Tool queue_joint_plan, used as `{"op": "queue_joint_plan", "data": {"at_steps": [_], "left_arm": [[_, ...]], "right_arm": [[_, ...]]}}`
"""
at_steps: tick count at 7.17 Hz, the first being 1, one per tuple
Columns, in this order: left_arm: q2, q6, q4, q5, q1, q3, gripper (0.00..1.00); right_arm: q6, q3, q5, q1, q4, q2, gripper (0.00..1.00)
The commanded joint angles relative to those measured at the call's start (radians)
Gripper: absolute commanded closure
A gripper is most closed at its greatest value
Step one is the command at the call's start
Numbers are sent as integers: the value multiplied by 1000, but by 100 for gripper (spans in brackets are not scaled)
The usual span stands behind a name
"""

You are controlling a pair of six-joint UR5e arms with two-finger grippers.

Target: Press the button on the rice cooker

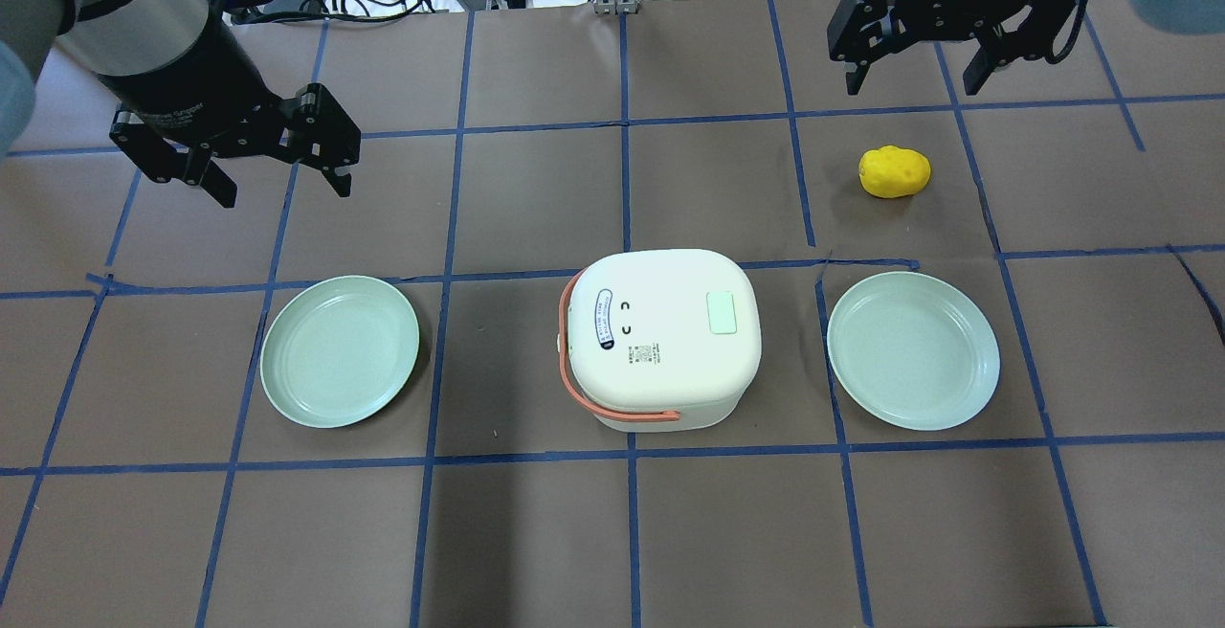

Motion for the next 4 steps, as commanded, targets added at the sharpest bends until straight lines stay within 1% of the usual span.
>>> {"op": "queue_joint_plan", "data": {"at_steps": [1, 2, 3, 4], "left_arm": [[0, 0, 0, 0, 0, 0, 0], [0, 0, 0, 0, 0, 0, 0], [0, -1, 0, 0, 0, 0, 0], [0, 0, 0, 0, 0, 0, 0]], "right_arm": [[0, 2, 0, 1, 0, -2, 0], [0, 5, 0, 1, 0, -2, 0], [5, 22, 8, 6, 2, -3, 14], [3, 63, 17, 15, 2, -14, 37]]}}
